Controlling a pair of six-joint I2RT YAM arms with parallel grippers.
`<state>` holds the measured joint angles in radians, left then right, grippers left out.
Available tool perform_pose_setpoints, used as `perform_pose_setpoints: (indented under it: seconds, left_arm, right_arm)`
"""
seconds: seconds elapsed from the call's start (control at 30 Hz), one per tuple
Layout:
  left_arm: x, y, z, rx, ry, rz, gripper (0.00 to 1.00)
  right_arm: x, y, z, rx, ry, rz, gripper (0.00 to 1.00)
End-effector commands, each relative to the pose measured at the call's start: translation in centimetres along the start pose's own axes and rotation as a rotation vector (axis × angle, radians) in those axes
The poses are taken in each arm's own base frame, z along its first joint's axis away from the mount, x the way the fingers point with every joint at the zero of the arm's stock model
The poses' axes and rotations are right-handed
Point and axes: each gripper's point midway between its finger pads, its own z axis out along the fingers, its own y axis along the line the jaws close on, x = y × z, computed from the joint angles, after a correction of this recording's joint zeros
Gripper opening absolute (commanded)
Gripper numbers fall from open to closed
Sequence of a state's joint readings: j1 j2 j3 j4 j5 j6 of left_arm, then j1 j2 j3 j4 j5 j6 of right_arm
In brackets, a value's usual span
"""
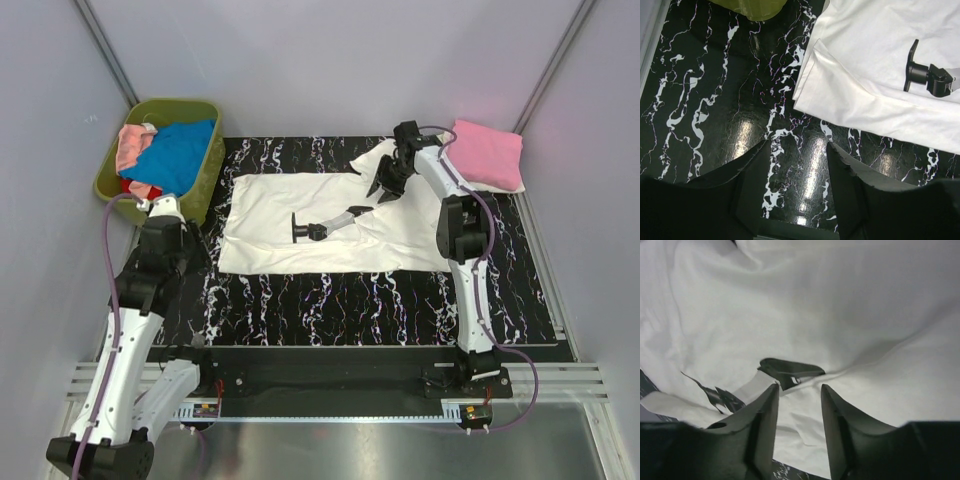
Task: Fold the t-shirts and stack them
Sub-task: Fold the tshirt
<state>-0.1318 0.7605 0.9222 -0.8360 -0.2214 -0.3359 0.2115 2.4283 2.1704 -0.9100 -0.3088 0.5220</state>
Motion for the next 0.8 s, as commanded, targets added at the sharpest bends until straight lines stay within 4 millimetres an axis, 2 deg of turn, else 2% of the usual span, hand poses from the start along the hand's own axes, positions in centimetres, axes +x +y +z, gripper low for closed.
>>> perform_pose_setpoints:
  seconds: [0.0, 0.1, 0.13, 0.17, 0.2, 0.23, 0.27, 0.3, 0.33, 0.37, 0.4, 0.43, 0.5, 0.53, 0.57, 0.6, 0.63, 0.7, 0.77]
  left_arm:
    - [-0.7, -0.1, 0.8, -0.007, -0.014, 0.008, 0.56]
    - [-0.5, -0.5, 1.3, 0.006, 0.015, 0.015, 0.61]
    - [-0.3, -0.7, 1.4, 0.009, 0.026, 0.017, 0.62]
    - [-0.2, -0.9, 1.7, 0.015, 0.043, 0.02, 0.63]
    - [-0.1, -1.1, 1.8, 0.02, 0.056, 0.02, 0.64]
    - [0.0, -1.3, 2.0, 0.025, 0.067, 0.01, 0.64]
    - [0.4, -1.8, 2.3, 0.048, 0.093, 0.004, 0.65]
    - [0.5, -2.3, 2.6, 0.068, 0.106, -0.005, 0.66]
    - [0.9, -2.9, 3.0, 0.085, 0.131, -0.021, 0.66]
    - [1.5, -3.6, 3.2, 0.122, 0.157, -0.034, 0.66]
    - [1.5, -4.1, 3.5, 0.139, 0.159, -0.048, 0.67]
    - [2.4, -4.4, 4.1, 0.141, 0.188, -0.071, 0.67]
    - [2.8, -4.9, 4.8, 0.155, 0.201, -0.091, 0.67]
    - [3.6, -4.9, 5.5, 0.143, 0.231, -0.105, 0.67]
    - [4.0, -5.0, 5.8, 0.138, 0.242, -0.112, 0.67]
    - [4.3, -5.5, 6.0, 0.162, 0.257, -0.119, 0.67]
    - [5.2, -5.6, 6.4, 0.158, 0.285, -0.128, 0.67]
    - [5.8, -5.9, 6.8, 0.172, 0.308, -0.133, 0.67]
    - [6.7, -5.7, 7.3, 0.16, 0.334, -0.129, 0.67]
  right_arm:
    - [-1.1, 1.4, -1.8, -0.002, 0.002, -0.059, 0.52]
    - [-2.5, 1.8, -4.3, 0.008, -0.067, -0.092, 0.63]
    - [-3.2, 1.0, -5.2, 0.032, -0.097, -0.088, 0.64]
    - [-2.6, 0.3, -7.0, 0.05, -0.108, -0.077, 0.64]
    - [-3.2, -0.1, -7.8, 0.044, -0.151, -0.069, 0.65]
    - [-3.7, -1.5, -9.0, 0.049, -0.18, -0.026, 0.65]
    - [-2.0, -3.4, -10.6, 0.063, -0.178, 0.013, 0.65]
    - [-2.2, -4.3, -11.3, 0.052, -0.218, 0.036, 0.65]
    - [-0.3, -8.6, -10.8, 0.111, -0.177, 0.142, 0.65]
    - [0.3, -9.2, -12.9, 0.107, -0.215, 0.165, 0.65]
    - [0.7, -10.9, -13.2, 0.116, -0.231, 0.206, 0.65]
    - [3.5, -13.1, -13.0, 0.144, -0.195, 0.253, 0.65]
    - [5.3, -15.6, -12.7, 0.172, -0.188, 0.303, 0.65]
    - [7.7, -17.3, -11.7, 0.21, -0.148, 0.333, 0.65]
    - [8.2, -17.8, -12.0, 0.218, -0.161, 0.346, 0.64]
    - [8.2, -19.2, -12.1, 0.229, -0.181, 0.382, 0.64]
    - [9.7, -20.3, -11.5, 0.226, -0.151, 0.426, 0.63]
    - [9.1, -22.1, -12.0, 0.173, -0.19, 0.504, 0.61]
    - [9.6, -23.5, -11.4, 0.185, -0.178, 0.527, 0.59]
